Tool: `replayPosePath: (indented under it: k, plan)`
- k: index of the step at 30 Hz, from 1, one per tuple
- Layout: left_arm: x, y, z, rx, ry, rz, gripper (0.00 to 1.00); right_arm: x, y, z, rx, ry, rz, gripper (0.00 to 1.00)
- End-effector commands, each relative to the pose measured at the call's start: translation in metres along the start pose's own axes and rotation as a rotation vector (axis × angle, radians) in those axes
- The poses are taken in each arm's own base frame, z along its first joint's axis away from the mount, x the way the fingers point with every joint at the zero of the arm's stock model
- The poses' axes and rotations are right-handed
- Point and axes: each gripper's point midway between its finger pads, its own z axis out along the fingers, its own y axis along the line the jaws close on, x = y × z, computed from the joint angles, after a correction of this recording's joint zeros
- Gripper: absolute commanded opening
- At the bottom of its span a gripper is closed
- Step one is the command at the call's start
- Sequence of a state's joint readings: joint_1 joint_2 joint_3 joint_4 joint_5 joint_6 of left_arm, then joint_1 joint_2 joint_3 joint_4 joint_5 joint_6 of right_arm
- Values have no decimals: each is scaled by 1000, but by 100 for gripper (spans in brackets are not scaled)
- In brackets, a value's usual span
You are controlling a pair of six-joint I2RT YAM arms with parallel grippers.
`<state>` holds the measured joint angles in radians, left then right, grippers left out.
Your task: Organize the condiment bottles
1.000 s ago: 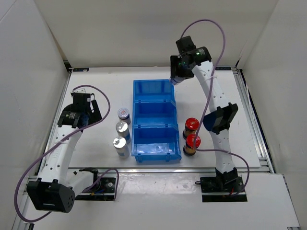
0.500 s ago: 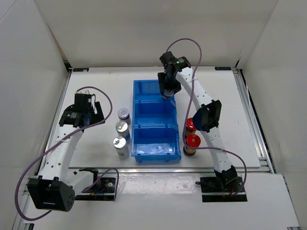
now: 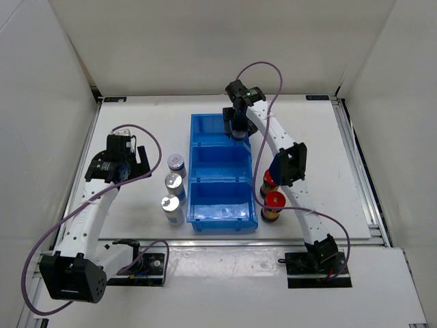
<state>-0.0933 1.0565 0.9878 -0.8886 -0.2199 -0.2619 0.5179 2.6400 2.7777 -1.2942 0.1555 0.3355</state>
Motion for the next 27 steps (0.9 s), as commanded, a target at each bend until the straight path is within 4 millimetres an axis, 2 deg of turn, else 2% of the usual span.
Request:
replayPosePath:
  k: [1, 3, 4, 8, 9, 11, 12, 13, 15, 16, 18, 19, 20, 21, 22, 23, 25, 26, 27]
  plan:
    - [-4, -3, -2, 28, -31, -2, 100, -28, 0, -23, -7, -115, 17, 86]
    - [-5, -5, 0, 38, -28, 8, 100, -34, 1, -30, -16, -142, 20, 98]
    - [-5, -5, 0, 38, -28, 8, 100, -36, 1, -32, -19, -151, 21, 100]
    - [-14, -6, -3, 42, -46, 25, 100, -52, -1, -67, -19, -237, 55, 100]
    - [-19, -7, -5, 46, -59, 22, 100, -57, -3, -91, -26, -277, 76, 100]
    - [-30, -11, -8, 63, -83, 28, 100, -60, -11, -116, 0, -319, 95, 100]
    - [-32, -13, -11, 74, -90, 26, 100, -61, -16, -140, 0, -353, 102, 100]
    - [-39, -17, -13, 98, -111, 23, 100, -60, -20, -151, 11, -364, 105, 100]
    - [-46, -29, -7, 144, -117, 23, 100, -53, -34, -175, 61, -380, 114, 100]
    - [-46, -35, -1, 165, -104, 16, 100, -49, -40, -180, 88, -375, 115, 100]
    - [-53, -60, -3, 287, -105, 76, 100, -37, -55, -189, 130, -343, 87, 100]
    - [-69, -69, -8, 308, -145, 98, 100, -32, -58, -190, 139, -325, 70, 100]
    - [-69, -84, -1, 329, -127, 137, 100, -21, -66, -195, 155, -289, 82, 100]
    - [-72, -88, 4, 322, -117, 146, 100, -16, -74, -196, 167, -268, 99, 100]
    - [-86, -94, 5, 327, -137, 143, 100, -10, -76, -196, 175, -245, 94, 100]
    - [-83, -100, 23, 325, -83, 151, 100, 2, -79, -196, 192, -197, 84, 100]
    - [-86, -109, 35, 332, -76, 150, 100, 10, -88, -198, 215, -169, 86, 100]
    - [-88, -114, 39, 343, -70, 133, 100, 15, -90, -208, 214, -172, 87, 100]
    - [-86, -119, 49, 345, -40, 126, 100, 23, -96, -203, 232, -130, 86, 100]
